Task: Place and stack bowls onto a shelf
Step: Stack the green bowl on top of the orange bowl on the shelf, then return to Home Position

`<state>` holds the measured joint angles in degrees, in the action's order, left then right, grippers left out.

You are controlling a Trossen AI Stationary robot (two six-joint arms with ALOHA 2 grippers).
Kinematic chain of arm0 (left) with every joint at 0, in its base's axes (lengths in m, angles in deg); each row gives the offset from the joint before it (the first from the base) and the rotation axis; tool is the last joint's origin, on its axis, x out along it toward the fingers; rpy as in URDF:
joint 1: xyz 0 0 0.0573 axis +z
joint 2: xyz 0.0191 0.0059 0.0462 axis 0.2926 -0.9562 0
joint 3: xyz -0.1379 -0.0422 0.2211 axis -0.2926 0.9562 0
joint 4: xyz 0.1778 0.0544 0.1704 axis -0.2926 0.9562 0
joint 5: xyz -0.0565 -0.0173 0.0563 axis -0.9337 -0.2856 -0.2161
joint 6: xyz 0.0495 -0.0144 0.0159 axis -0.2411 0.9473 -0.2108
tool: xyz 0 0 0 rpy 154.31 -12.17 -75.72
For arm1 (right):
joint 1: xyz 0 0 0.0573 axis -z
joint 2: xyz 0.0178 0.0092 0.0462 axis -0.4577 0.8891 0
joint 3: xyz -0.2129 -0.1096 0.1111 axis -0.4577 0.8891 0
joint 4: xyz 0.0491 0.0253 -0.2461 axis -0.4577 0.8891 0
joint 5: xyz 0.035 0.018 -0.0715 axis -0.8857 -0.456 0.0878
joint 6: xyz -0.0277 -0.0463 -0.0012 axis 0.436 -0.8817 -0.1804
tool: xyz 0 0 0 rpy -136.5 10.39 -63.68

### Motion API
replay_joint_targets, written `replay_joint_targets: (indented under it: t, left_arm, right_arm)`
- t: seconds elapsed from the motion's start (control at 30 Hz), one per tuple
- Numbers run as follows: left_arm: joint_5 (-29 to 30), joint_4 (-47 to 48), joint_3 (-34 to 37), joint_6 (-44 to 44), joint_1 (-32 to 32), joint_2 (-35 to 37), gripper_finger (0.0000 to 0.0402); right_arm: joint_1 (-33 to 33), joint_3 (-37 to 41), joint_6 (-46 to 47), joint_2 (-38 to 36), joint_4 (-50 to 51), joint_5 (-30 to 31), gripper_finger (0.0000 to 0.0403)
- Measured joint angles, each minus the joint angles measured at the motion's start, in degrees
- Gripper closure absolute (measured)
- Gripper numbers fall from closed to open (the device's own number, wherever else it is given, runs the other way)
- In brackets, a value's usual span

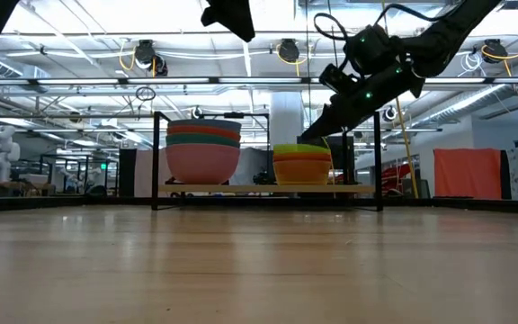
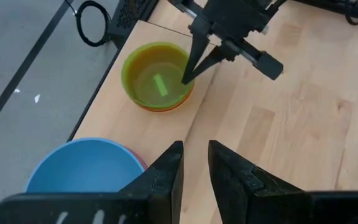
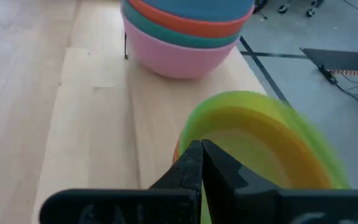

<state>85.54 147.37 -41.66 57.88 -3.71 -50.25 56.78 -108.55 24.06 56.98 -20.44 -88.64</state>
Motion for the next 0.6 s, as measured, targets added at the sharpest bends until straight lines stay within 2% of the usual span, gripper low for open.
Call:
replay_joint_targets:
  t: [0.3, 0.6]
  left_arm:
    - [0.1, 0.6, 0.0, -0.7, 0.0, 0.0, 0.0321]
    - [4.5, 5.5, 0.1, -0.8, -1.1, 3.0, 0.0321]
  right_arm:
    - [-0.5, 0.0, 0.2, -7.6, 1.2, 0.0, 0.0403]
    - [-3.8, 0.0, 0.0, -27.2, 15.2, 0.0, 0.0403]
